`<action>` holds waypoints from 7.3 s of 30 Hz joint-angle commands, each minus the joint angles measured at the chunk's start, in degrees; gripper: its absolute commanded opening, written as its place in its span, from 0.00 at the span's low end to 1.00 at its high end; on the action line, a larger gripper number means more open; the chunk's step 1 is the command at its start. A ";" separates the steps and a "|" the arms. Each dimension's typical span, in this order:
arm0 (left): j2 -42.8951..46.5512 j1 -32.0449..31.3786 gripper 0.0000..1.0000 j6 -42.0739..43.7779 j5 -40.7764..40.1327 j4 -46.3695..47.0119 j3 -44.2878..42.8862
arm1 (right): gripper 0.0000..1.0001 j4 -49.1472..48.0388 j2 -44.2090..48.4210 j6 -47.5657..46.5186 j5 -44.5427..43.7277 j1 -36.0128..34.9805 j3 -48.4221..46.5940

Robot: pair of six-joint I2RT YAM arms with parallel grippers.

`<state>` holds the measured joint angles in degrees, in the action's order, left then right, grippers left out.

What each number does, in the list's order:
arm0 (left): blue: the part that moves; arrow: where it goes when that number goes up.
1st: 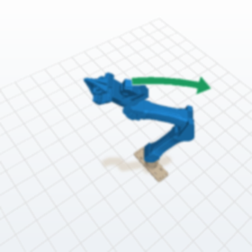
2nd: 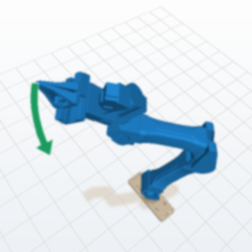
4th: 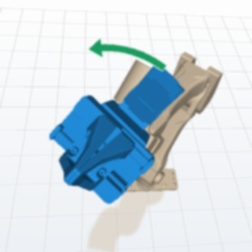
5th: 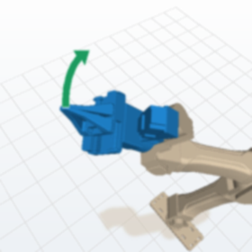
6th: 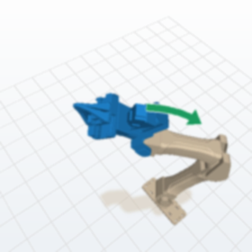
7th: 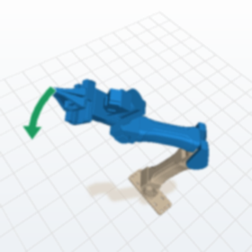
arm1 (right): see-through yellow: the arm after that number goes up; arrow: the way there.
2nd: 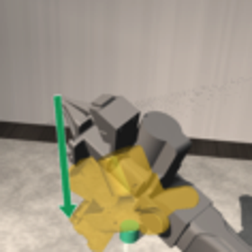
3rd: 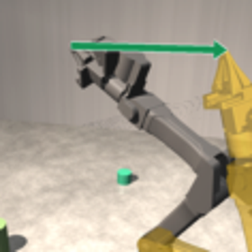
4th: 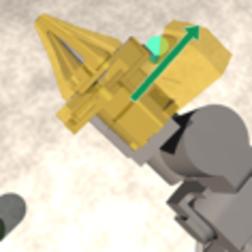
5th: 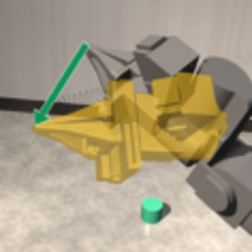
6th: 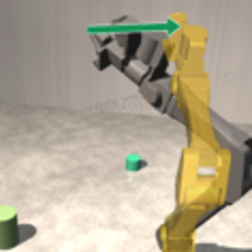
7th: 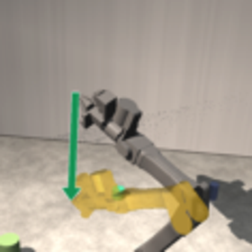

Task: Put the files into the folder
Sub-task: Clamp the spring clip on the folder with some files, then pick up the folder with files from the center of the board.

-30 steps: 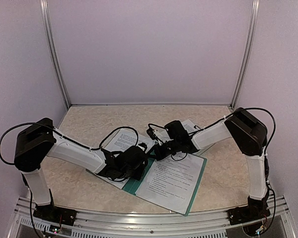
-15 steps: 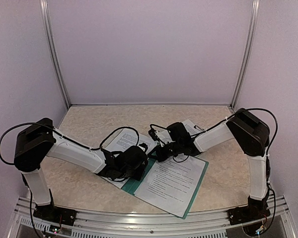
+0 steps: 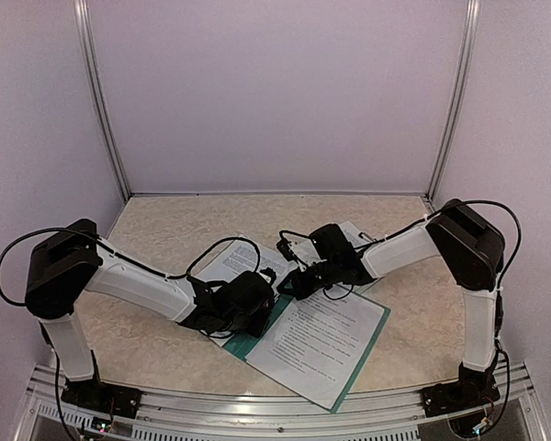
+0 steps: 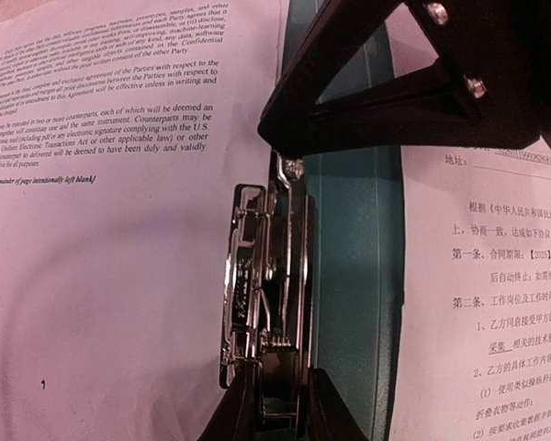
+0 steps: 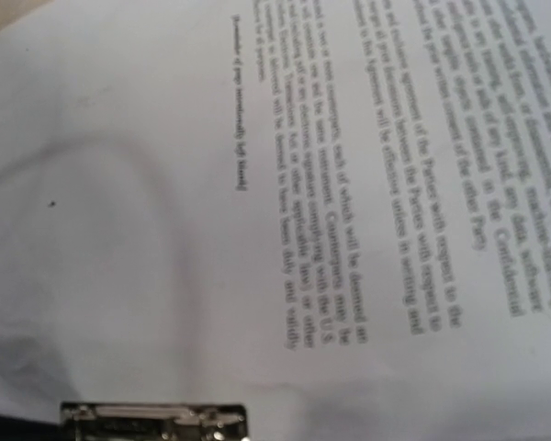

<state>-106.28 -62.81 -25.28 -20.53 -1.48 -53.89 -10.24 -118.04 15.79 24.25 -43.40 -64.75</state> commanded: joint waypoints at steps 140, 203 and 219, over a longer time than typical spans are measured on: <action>10.87 -22.16 0.65 61.54 4.63 -3.88 9.11 | 0.34 18.83 23.09 1.31 23.20 19.28 22.72; 19.65 -21.79 0.65 63.05 -3.68 -6.59 18.09 | 0.25 32.12 14.74 -9.14 25.22 15.24 19.09; 25.76 -23.28 0.79 64.54 -4.81 -5.85 18.14 | 0.00 24.76 22.68 5.15 33.25 18.69 18.45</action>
<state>-79.64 -85.54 37.04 -24.75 -9.28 -36.01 18.52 -97.49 15.62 54.35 -25.12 -46.50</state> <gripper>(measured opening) 0.786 0.005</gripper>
